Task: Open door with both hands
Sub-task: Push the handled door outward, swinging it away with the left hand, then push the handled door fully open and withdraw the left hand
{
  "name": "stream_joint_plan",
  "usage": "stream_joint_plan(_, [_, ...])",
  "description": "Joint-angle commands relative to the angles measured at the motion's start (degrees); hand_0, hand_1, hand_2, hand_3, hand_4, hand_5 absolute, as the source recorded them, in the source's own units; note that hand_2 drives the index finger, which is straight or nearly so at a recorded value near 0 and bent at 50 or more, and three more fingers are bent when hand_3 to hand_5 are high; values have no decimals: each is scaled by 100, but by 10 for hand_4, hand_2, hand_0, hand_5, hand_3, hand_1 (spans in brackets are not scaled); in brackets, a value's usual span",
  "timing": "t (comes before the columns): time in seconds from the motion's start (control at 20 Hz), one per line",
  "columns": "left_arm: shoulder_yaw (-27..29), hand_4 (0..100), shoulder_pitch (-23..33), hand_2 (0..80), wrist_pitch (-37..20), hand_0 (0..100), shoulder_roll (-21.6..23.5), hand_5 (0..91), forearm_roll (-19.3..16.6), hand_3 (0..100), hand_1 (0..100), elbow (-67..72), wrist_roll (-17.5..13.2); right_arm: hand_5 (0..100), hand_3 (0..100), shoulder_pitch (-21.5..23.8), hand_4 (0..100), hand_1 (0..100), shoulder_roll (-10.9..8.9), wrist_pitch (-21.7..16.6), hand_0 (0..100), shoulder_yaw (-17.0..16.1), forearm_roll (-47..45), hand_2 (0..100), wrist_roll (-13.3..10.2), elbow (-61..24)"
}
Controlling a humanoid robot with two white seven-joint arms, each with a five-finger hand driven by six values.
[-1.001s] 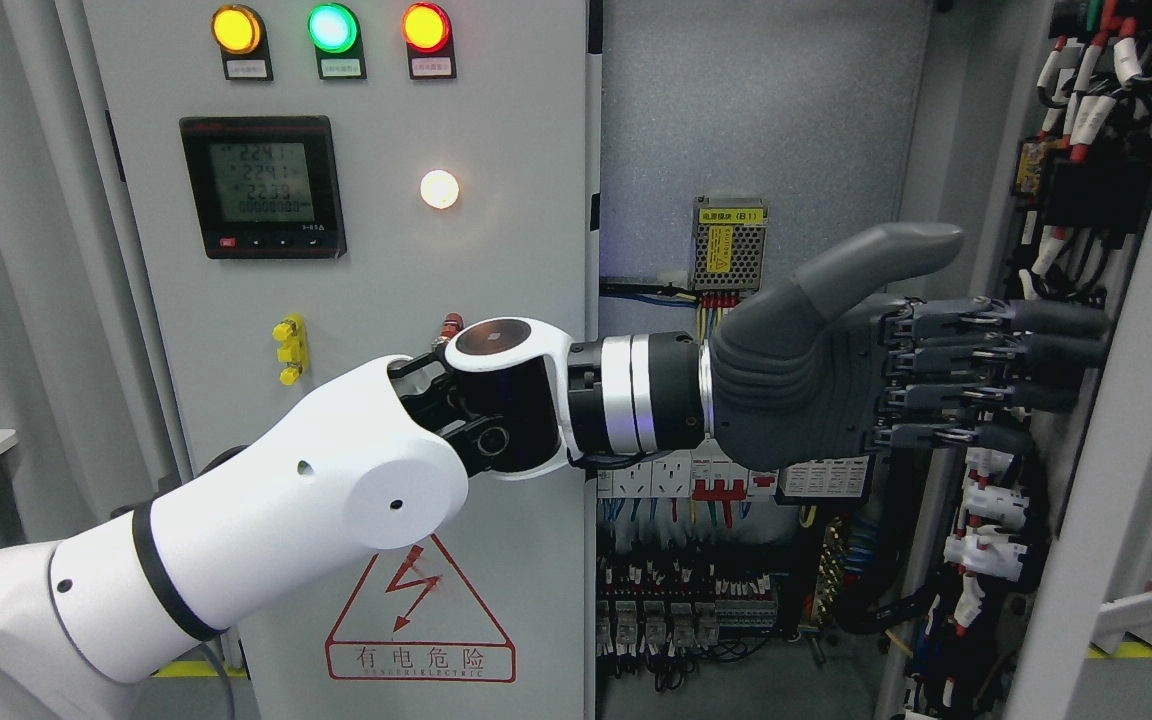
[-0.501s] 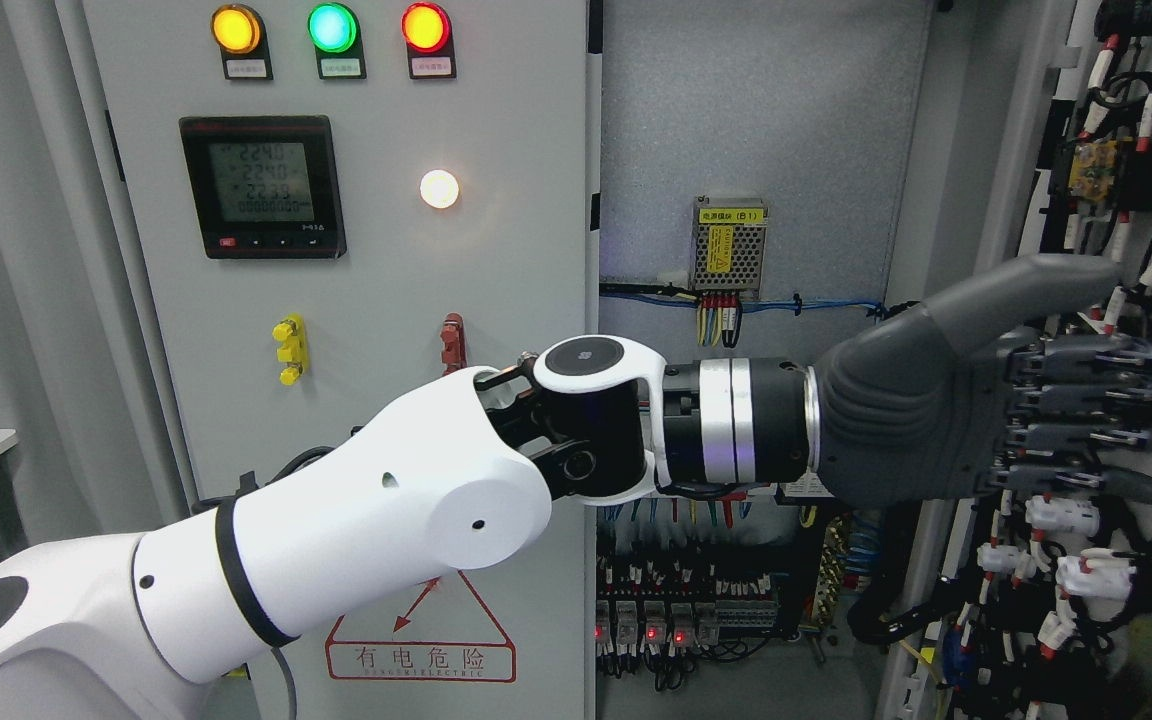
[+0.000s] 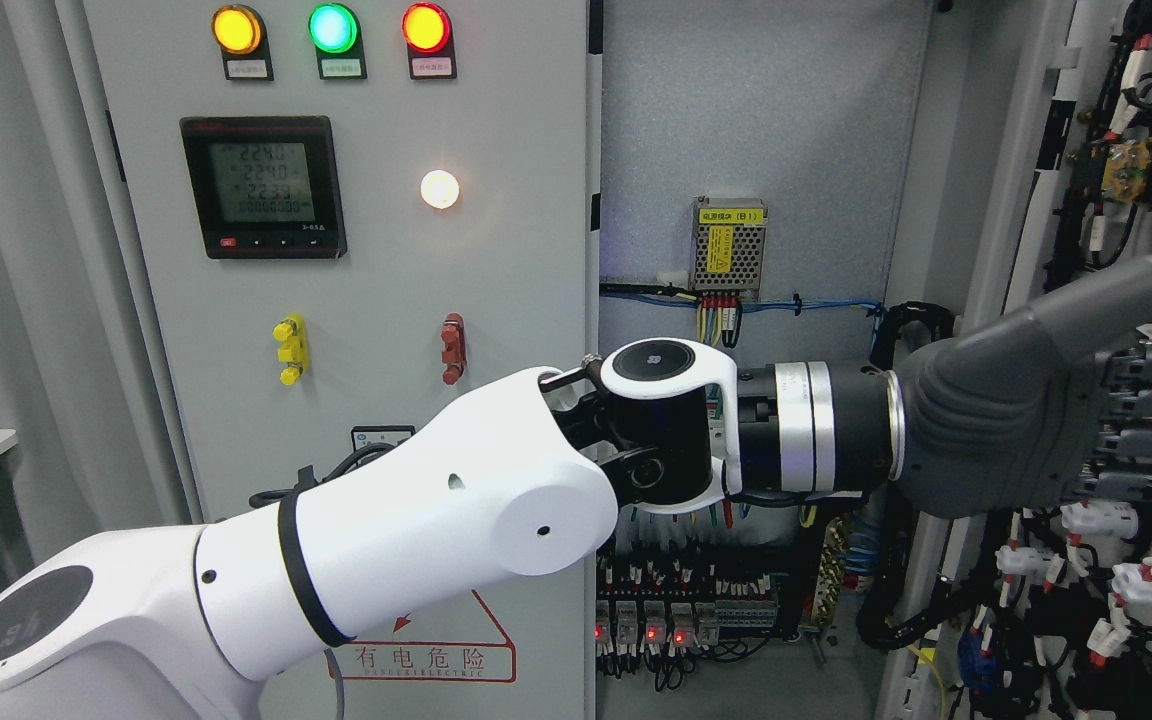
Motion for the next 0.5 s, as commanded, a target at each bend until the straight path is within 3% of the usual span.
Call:
stream_joint_plan(0.0, [-39, 34, -21, 27, -6, 288, -246, 0, -7, 28, 0, 372, 5, 0, 0, 0, 0, 0, -44, 3, 219, -7, 3, 0, -5, 1])
stream_joint_plan(0.45, [-39, 34, 5, 27, -59, 288, -246, 0, 2, 27, 0, 319, -4, 0, 0, 0, 0, 0, -44, 3, 219, 2, 3, 0, -5, 1])
